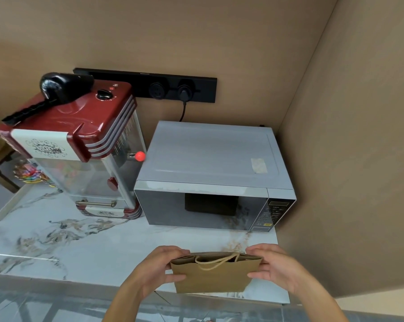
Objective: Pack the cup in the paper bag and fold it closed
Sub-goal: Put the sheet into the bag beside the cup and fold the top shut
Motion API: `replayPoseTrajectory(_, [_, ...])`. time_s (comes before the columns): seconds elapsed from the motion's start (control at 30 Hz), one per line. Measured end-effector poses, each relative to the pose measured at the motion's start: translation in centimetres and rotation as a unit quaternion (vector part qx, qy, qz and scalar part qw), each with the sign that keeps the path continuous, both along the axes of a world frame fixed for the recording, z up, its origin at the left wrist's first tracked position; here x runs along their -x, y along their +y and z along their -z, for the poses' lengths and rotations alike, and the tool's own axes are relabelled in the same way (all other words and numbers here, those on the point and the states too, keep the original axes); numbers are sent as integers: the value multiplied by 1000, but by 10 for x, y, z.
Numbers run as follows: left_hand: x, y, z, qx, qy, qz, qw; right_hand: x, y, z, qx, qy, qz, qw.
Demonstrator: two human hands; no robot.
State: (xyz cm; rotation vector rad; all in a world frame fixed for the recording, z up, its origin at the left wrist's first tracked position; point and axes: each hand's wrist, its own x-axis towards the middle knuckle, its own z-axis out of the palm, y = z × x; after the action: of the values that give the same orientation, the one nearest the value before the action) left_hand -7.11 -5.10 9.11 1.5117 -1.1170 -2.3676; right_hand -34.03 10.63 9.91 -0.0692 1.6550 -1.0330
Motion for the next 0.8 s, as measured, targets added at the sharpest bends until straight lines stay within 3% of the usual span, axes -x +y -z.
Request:
replayPoseTrajectory(0.17, [2, 1, 11, -21, 22, -58, 998, -2, -3, 5, 6, -10, 35, 999])
replayPoseTrajectory(0.5, [3, -1, 10, -9, 7, -63, 998, 0, -3, 20, 29, -103, 85, 991])
replayPoseTrajectory(0.8, [5, 2, 11, -32, -14, -65, 997, 4, -3, 20, 11, -102, 83, 991])
